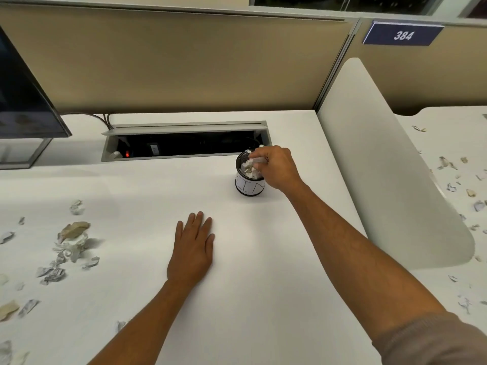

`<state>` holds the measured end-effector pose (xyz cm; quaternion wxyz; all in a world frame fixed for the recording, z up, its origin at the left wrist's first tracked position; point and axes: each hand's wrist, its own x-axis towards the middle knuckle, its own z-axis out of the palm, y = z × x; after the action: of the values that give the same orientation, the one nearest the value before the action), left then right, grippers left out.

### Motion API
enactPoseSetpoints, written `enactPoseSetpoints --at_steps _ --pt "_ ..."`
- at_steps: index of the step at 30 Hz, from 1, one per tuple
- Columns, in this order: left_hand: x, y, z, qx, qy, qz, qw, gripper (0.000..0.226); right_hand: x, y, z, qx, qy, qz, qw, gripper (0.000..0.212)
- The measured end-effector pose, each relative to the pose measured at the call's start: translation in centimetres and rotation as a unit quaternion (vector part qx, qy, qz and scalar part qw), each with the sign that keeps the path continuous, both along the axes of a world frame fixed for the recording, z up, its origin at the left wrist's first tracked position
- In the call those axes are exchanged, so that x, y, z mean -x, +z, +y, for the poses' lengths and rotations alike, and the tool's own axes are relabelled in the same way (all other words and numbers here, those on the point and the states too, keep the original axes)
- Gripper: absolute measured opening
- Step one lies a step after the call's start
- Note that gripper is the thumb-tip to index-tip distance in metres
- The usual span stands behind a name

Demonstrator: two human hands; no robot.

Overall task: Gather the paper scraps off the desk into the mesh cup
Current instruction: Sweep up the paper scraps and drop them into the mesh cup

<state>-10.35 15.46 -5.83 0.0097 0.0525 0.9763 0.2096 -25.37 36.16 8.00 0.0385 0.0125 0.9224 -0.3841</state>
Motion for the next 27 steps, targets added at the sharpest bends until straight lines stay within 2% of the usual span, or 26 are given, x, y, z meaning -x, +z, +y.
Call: enactPoseSetpoints --at_steps 3,7,10,13,15,19,22,23,25,27 --pt "0.0 0.0 0.1 -0.004 0.002 0.004 1.0 0.051 0.2 0.4 0.2 -0.013 0.008 0.011 1.0 0.022" --pt "-0.1 0.1 0.1 -0.008 0.007 0.009 1.0 0.05 0.4 0.6 0.0 -0.099 0.002 0.042 0.994 0.033" --pt "-0.1 0.0 0.1 -0.002 0.005 0.008 1.0 0.051 0.9 0.4 -0.7 -0.143 0.025 0.016 0.989 0.03" --pt "-0.1 -0.1 0.1 0.003 0.003 0.009 1.0 0.053 1.1 0.2 -1.6 -0.226 0.076 -0.005 0.971 0.019" --pt "-0.1 -0.2 0.1 0.003 0.005 0.011 1.0 0.054 1.3 -0.1 -2.0 -0.262 0.101 -0.027 0.959 0.021" --pt "-0.1 -0.2 0.1 0.002 0.005 0.017 1.0 0.053 2.4 -0.9 -2.7 -0.299 0.132 -0.084 0.941 0.033" --pt "-0.1 -0.1 0.2 0.005 0.005 0.016 1.0 0.053 3.0 -0.6 -3.2 -0.327 0.161 -0.104 0.926 0.01" --pt "-0.1 -0.1 0.1 0.005 0.005 0.015 1.0 0.054 3.2 -0.6 -3.3 -0.331 0.162 -0.107 0.923 0.01" --pt "-0.1 -0.1 0.1 0.008 0.003 0.012 1.0 0.054 3.6 -0.9 -3.5 -0.34 0.176 -0.109 0.917 0.026" --pt "0.0 -0.1 0.1 0.01 0.003 0.012 1.0 0.053 3.9 -0.9 -3.7 -0.337 0.175 -0.11 0.918 0.017"
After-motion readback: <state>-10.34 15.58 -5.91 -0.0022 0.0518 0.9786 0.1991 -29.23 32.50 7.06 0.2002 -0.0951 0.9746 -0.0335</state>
